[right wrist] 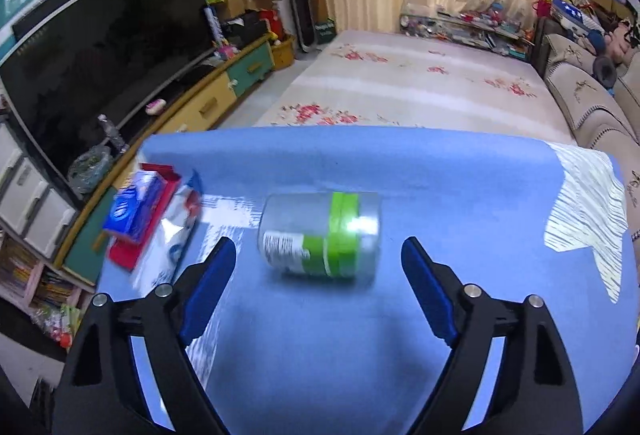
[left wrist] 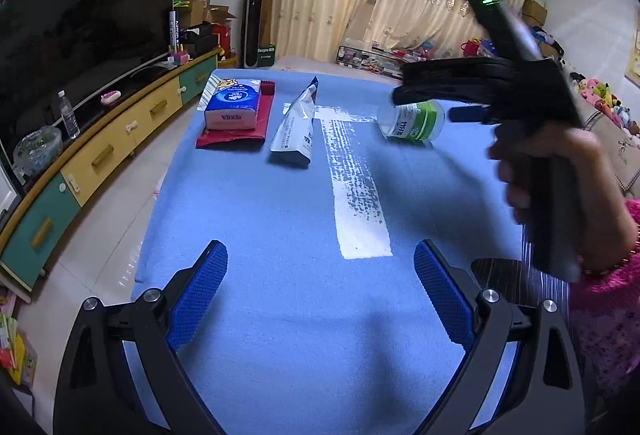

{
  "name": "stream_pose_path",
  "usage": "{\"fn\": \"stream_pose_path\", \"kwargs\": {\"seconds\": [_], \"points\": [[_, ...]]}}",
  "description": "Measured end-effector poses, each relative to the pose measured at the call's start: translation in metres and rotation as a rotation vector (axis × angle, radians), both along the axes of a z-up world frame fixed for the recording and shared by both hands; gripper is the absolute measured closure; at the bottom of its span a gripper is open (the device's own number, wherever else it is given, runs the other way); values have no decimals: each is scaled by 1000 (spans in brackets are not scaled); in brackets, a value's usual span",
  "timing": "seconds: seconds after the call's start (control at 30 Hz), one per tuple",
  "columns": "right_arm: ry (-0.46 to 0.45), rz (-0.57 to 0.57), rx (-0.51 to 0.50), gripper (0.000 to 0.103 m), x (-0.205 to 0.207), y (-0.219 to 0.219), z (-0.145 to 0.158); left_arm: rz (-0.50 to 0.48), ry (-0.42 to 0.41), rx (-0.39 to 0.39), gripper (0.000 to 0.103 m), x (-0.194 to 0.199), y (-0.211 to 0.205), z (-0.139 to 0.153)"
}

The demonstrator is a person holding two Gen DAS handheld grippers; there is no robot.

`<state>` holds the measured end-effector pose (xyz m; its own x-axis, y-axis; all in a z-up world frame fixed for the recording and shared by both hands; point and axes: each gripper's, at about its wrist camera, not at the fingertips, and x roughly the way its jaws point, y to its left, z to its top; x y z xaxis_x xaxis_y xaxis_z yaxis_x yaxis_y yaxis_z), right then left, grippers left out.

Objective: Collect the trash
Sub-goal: 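Grasp the clear green-lidded jar with the right gripper, then carry the jar over the yellow bin and open the right gripper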

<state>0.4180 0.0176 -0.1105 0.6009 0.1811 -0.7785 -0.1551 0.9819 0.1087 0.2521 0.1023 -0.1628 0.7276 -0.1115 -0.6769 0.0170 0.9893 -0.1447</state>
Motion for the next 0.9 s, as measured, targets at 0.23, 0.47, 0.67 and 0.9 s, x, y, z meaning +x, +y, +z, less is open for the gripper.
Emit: {"fn": "stream_pose_path", "kwargs": {"seconds": [0.23, 0.47, 0.67, 0.9], "points": [[32, -43, -91, 35, 21, 15, -24, 6, -10, 19, 10, -2, -2, 0], [23, -23, -41, 35, 0, -9, -14, 4, 5, 2, 10, 0, 0, -3], [-9, -40, 42, 35, -68, -89, 14, 1, -3, 4, 10, -1, -2, -3], [-69, -261, 8, 35, -170, -224, 29, -4, -21, 13, 10, -4, -5, 0]]}}
